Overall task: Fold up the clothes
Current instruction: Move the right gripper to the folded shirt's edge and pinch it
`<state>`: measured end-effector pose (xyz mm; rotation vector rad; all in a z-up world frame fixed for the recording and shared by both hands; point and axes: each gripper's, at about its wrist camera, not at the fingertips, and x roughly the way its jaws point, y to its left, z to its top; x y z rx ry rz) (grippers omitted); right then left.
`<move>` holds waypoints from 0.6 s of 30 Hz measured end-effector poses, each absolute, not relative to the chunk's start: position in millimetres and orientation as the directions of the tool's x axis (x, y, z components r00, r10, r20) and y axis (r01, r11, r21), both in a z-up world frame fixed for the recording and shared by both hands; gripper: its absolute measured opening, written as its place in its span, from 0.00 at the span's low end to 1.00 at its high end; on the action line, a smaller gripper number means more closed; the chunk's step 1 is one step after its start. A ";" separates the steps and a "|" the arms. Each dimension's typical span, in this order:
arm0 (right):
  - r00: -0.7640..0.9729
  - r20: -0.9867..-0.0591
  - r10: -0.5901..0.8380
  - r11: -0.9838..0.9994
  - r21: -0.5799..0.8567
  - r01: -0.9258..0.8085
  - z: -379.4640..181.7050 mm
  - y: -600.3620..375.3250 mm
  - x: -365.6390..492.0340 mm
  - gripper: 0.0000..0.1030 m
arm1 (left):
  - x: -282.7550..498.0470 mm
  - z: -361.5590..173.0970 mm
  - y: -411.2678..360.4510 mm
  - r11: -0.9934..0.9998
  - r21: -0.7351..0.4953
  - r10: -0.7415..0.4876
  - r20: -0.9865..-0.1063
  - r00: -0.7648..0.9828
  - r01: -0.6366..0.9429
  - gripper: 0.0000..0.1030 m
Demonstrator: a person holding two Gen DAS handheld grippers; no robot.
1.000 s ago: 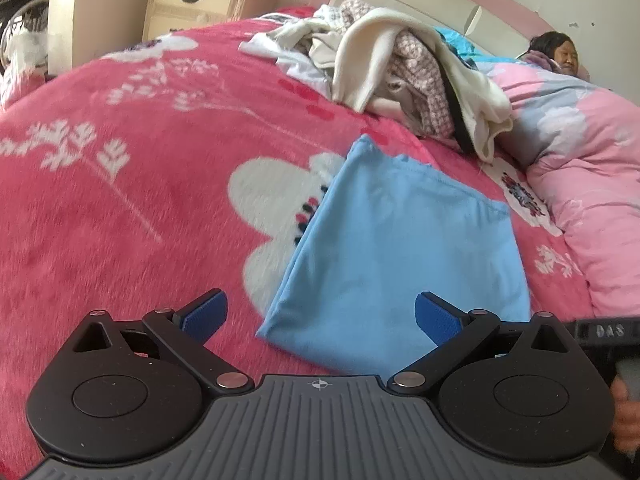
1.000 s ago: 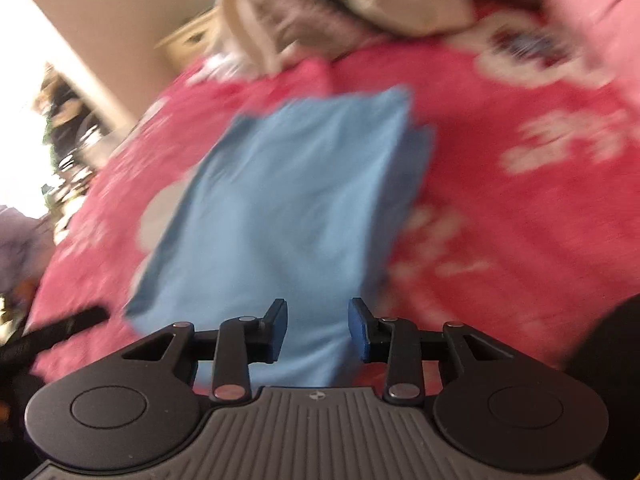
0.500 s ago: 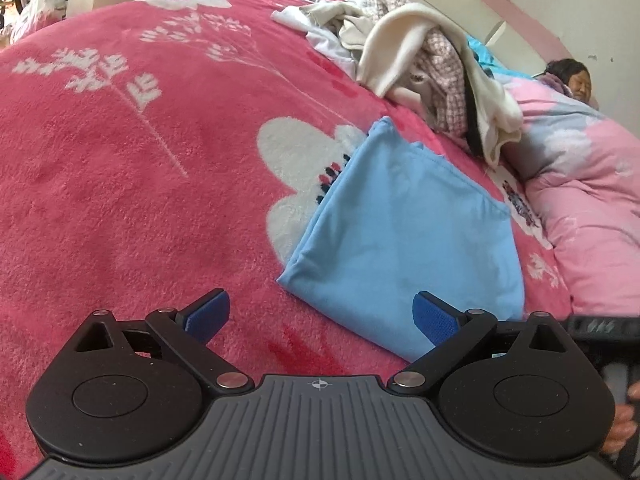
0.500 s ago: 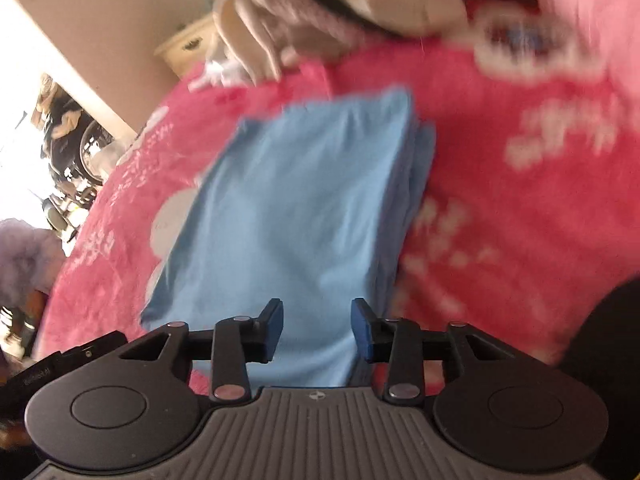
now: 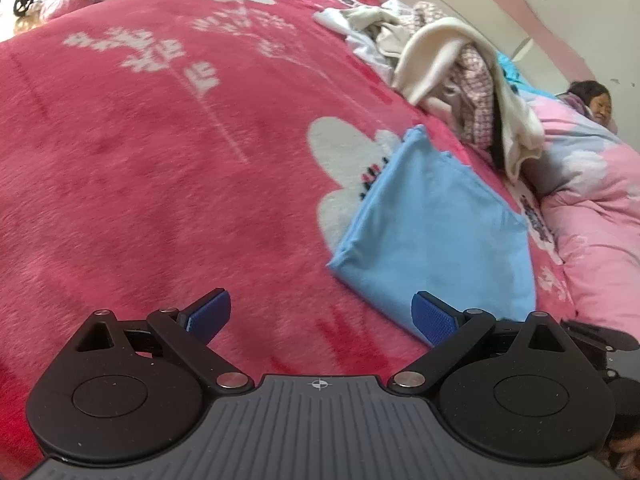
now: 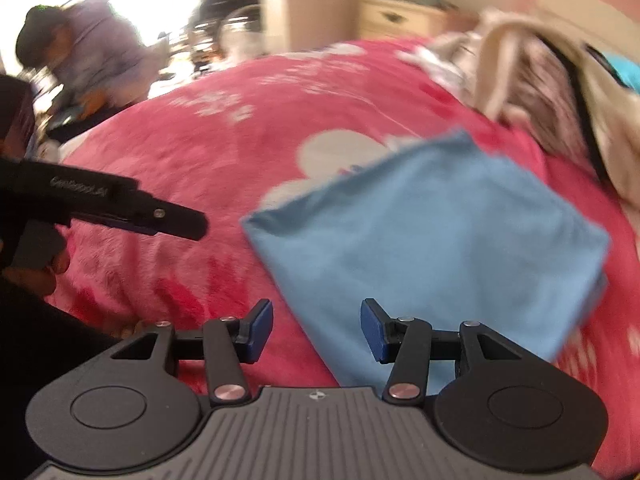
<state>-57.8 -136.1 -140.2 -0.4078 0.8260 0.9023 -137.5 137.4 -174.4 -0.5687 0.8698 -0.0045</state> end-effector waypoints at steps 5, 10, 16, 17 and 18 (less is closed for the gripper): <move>0.347 -0.758 0.552 0.482 -0.049 -0.875 -146.4 -102.5 -59.1 0.50 | -142.4 -176.9 146.6 0.840 -0.478 -0.210 -0.723 0.658 -0.256 0.95; 0.357 -0.771 0.528 0.458 -0.095 -0.884 -164.4 -85.1 -57.6 0.50 | -139.7 -178.6 152.3 0.829 -0.485 -0.204 -0.725 0.658 -0.278 0.95; 0.366 -0.786 0.498 0.443 -0.132 -0.887 -184.0 -73.9 -58.5 0.49 | -135.1 -176.9 155.3 0.826 -0.490 -0.199 -0.716 0.669 -0.279 0.94; 0.369 -0.786 0.496 0.455 -0.126 -0.881 -183.9 -74.3 -56.5 0.44 | -134.3 -176.5 155.6 0.826 -0.491 -0.199 -0.714 0.671 -0.278 0.94; 0.372 -0.785 0.495 0.467 -0.121 -0.876 -183.8 -74.8 -54.4 0.42 | -133.9 -176.0 156.0 0.825 -0.493 -0.199 -0.712 0.674 -0.277 0.94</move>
